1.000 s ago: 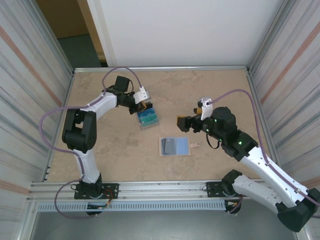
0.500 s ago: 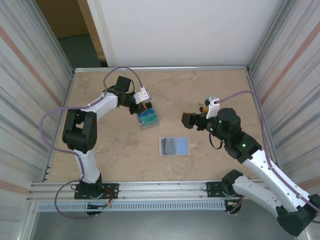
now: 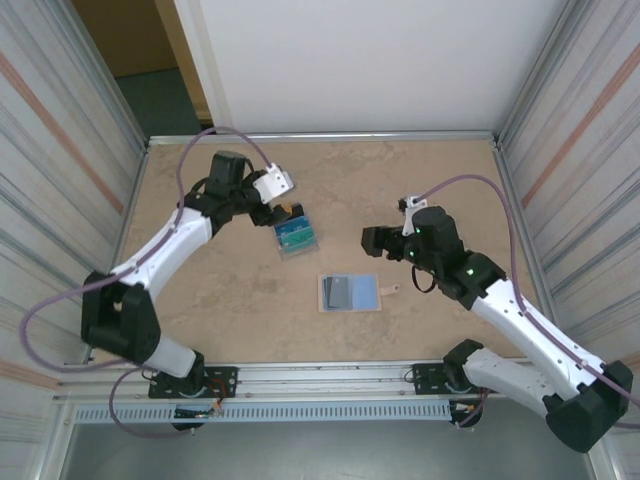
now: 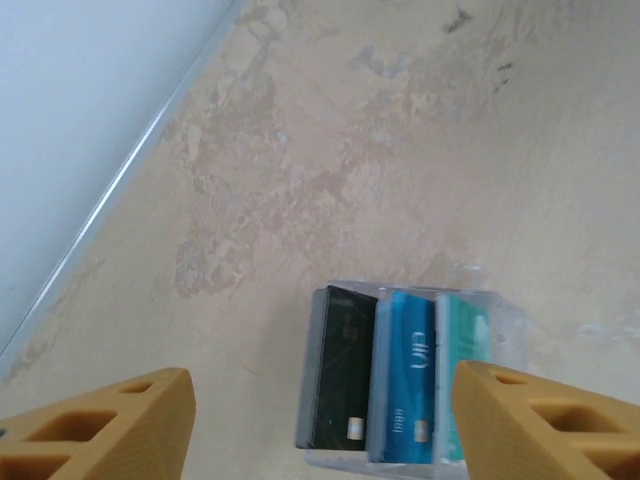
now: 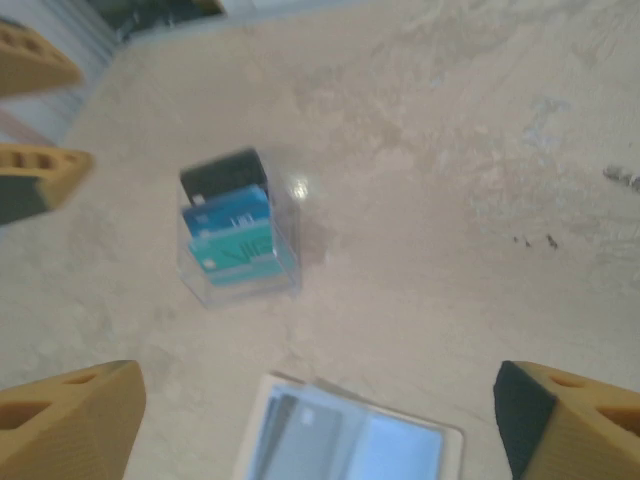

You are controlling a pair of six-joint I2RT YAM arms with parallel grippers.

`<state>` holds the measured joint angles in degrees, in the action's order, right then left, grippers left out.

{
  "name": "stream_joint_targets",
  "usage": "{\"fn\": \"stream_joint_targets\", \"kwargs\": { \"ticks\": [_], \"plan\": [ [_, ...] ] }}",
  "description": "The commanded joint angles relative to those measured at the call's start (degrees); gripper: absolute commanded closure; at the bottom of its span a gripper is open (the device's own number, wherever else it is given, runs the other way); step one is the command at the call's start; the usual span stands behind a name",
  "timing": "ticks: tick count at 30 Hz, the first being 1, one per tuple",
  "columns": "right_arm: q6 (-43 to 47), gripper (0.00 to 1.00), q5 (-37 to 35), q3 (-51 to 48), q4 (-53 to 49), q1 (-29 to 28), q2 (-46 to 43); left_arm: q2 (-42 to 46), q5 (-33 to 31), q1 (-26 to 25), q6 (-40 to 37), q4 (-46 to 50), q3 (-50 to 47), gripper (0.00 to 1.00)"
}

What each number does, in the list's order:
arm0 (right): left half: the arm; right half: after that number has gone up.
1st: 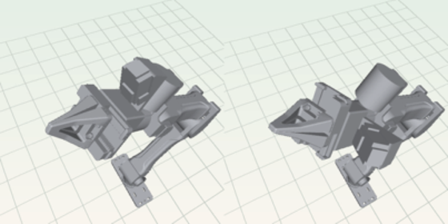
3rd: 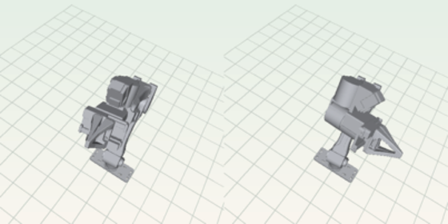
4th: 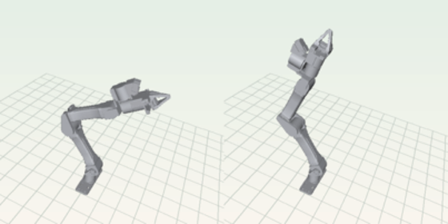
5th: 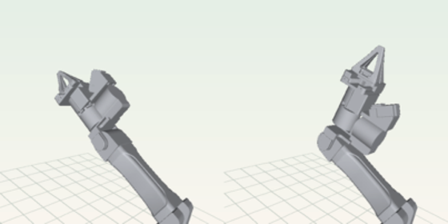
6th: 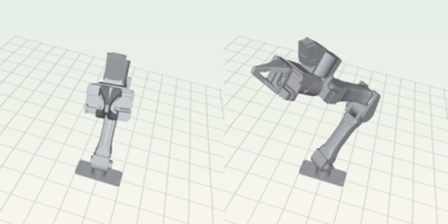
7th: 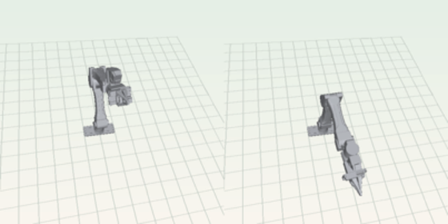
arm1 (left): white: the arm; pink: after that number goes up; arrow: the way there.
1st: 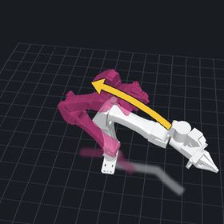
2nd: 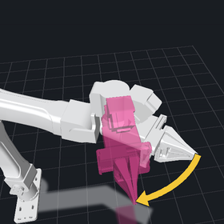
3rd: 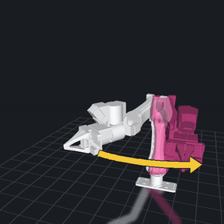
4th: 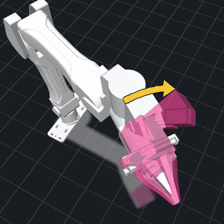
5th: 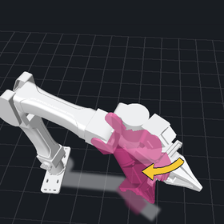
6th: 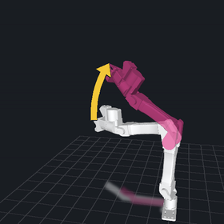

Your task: Take the credit cards out of the card holder

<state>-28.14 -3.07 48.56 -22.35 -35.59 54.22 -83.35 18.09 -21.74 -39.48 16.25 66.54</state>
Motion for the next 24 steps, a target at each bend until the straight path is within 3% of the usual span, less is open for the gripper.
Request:
{"fn": "stream_joint_targets", "kwargs": {
  "ticks": [1,3,9,17,21,24],
  "plan": [
    [-1.02,0.20,-0.61,2.20,-4.54,-2.17,3.13,7.66,-7.84,-3.17,8.65,-6.64,-6.69,0.19],
    [-1.50,0.26,-1.70,3.30,-6.53,-4.25,6.29,12.47,-13.03,-5.86,13.21,-10.47,-11.61,0.02],
    [-4.53,0.32,-5.13,6.19,-11.43,-10.87,14.26,24.22,-29.83,-11.07,33.17,-18.04,-24.13,0.01],
    [-7.41,0.48,-1.59,9.49,-13.66,-16.26,27.55,37.78,-37.36,-11.45,52.33,-17.75,-35.12,0.01],
    [-7.54,0.50,-2.35,12.09,-15.08,-18.37,33.77,42.79,-42.81,-11.20,59.35,-16.53,-38.48,0.01],
    [-7.54,0.50,-2.40,13.70,-15.35,-19.64,37.76,45.79,-42.48,-10.00,62.58,-17.03,-40.47,0.01]
  ]
}}
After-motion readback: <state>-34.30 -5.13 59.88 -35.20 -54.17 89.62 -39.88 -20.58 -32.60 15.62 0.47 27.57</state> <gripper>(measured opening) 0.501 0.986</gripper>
